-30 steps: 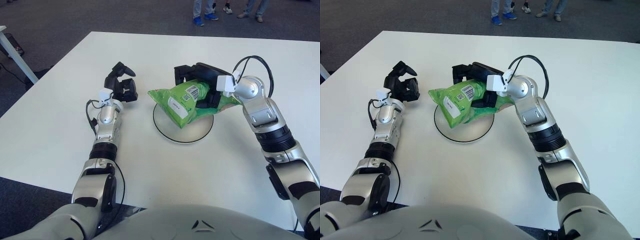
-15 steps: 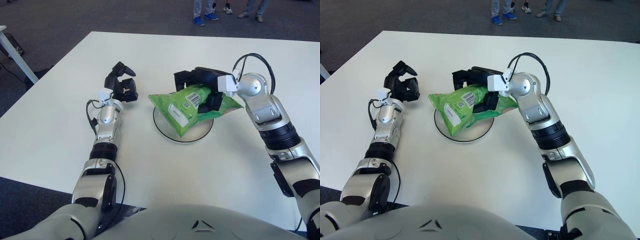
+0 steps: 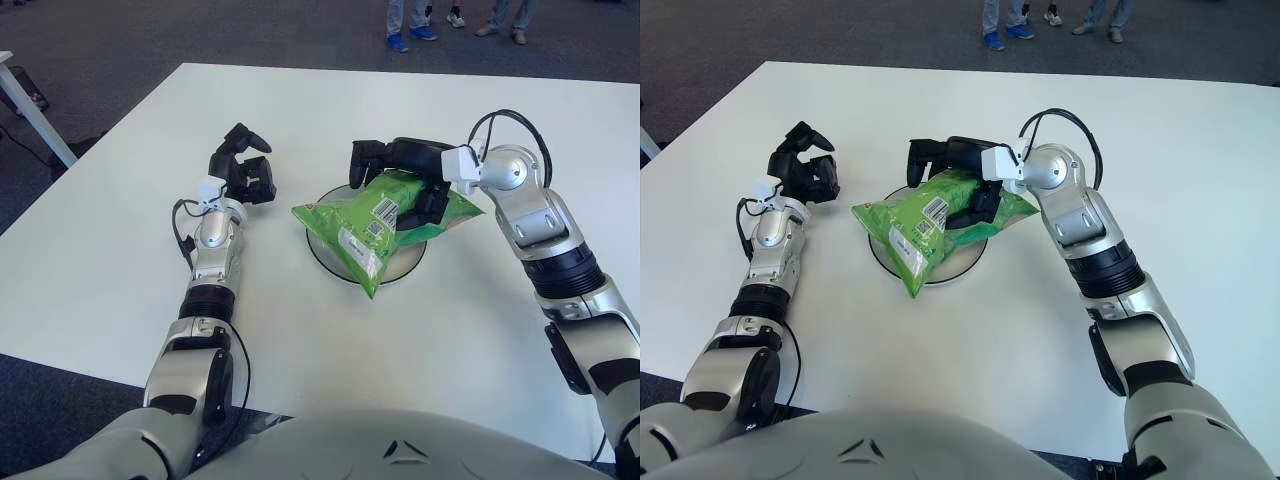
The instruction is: Put the snack into the plate.
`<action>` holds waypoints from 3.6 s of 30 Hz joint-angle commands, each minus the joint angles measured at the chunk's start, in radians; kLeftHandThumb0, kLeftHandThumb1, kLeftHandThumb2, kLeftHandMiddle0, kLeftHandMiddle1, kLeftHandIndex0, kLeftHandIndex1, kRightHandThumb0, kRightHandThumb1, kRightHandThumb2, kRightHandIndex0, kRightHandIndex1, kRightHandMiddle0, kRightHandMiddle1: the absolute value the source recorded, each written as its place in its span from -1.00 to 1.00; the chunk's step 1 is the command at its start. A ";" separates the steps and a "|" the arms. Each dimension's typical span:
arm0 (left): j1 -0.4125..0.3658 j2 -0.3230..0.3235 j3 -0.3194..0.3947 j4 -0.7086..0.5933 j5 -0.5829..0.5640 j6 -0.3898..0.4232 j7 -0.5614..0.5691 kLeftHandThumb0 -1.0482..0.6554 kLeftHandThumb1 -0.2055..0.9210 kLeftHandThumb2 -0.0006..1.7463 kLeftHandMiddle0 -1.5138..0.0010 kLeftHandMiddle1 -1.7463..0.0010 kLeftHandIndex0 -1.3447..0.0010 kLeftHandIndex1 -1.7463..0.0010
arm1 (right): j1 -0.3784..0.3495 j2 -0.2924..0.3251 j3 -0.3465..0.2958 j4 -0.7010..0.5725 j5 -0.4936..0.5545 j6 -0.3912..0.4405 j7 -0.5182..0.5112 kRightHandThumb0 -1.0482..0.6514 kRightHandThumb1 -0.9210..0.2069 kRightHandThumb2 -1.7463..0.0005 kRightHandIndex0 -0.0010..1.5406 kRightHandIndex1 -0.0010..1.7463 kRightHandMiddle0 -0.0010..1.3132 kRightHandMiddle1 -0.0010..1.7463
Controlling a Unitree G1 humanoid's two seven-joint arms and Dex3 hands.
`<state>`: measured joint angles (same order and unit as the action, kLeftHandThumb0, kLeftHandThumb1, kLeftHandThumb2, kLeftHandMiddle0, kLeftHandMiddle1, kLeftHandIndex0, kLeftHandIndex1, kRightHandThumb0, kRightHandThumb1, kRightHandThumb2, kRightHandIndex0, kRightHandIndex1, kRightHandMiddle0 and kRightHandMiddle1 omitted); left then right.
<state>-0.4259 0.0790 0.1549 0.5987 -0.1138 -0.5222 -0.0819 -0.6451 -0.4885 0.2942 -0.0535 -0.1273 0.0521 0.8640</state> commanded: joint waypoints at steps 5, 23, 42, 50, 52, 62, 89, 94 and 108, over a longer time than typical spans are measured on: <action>0.104 -0.035 -0.005 0.048 -0.003 0.001 -0.003 -0.32 -0.03 0.48 -0.75 -1.00 0.11 -1.00 | -0.019 -0.014 -0.013 0.058 0.029 -0.101 0.030 -0.72 -0.17 0.07 -1.00 -0.53 -1.00 0.13; 0.093 -0.031 -0.001 0.070 -0.008 -0.006 -0.010 -0.32 -0.02 0.47 -0.76 -1.00 0.12 -1.00 | -0.076 -0.001 -0.063 0.220 0.141 -0.267 0.097 -0.85 -0.30 0.23 -1.00 -0.93 -1.00 -0.57; 0.087 -0.029 0.000 0.089 -0.002 -0.019 -0.008 -0.32 -0.03 0.48 -0.75 -1.00 0.11 -1.00 | -0.169 -0.052 -0.167 0.337 0.215 -0.377 0.141 -0.91 -0.34 0.27 -1.00 -1.00 -1.00 -0.98; 0.084 -0.027 0.001 0.094 -0.008 -0.022 -0.017 -0.33 -0.03 0.48 -0.75 -1.00 0.11 -1.00 | -0.183 -0.081 -0.206 0.350 0.289 -0.307 0.200 -0.90 -0.37 0.27 -1.00 -1.00 -1.00 -1.00; 0.082 -0.026 0.002 0.097 -0.010 -0.023 -0.020 -0.33 -0.03 0.48 -0.75 -1.00 0.11 -1.00 | -0.186 -0.091 -0.218 0.349 0.304 -0.271 0.210 -0.90 -0.36 0.28 -1.00 -1.00 -1.00 -1.00; 0.076 -0.020 0.009 0.112 -0.016 -0.029 -0.031 -0.32 -0.03 0.48 -0.76 -1.00 0.12 -1.00 | -0.204 -0.109 -0.265 0.400 0.313 -0.144 0.179 -0.87 -0.27 0.21 -0.95 -0.97 -1.00 -0.65; 0.069 -0.018 0.017 0.121 -0.023 -0.015 -0.025 -0.32 -0.03 0.48 -0.75 -1.00 0.11 -1.00 | -0.106 0.004 -0.384 0.548 0.229 -0.166 -0.330 -0.35 0.28 -0.22 -1.00 -0.13 -1.00 -0.25; 0.069 -0.018 0.019 0.122 -0.024 -0.017 -0.026 -0.32 -0.03 0.48 -0.75 -1.00 0.11 -1.00 | -0.100 0.026 -0.425 0.561 0.261 -0.127 -0.371 -0.35 0.16 -0.21 -0.97 0.09 -1.00 0.01; 0.085 -0.016 0.011 0.104 -0.024 -0.007 -0.042 -0.32 -0.02 0.47 -0.75 -1.00 0.12 -1.00 | 0.031 0.093 -0.517 0.434 0.289 -0.045 -0.561 -0.24 -0.44 -0.07 -0.79 0.68 -0.48 0.96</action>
<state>-0.4467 0.0877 0.1713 0.6527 -0.1354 -0.5407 -0.1113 -0.6659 -0.4153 -0.2034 0.4283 0.1484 -0.0129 0.3430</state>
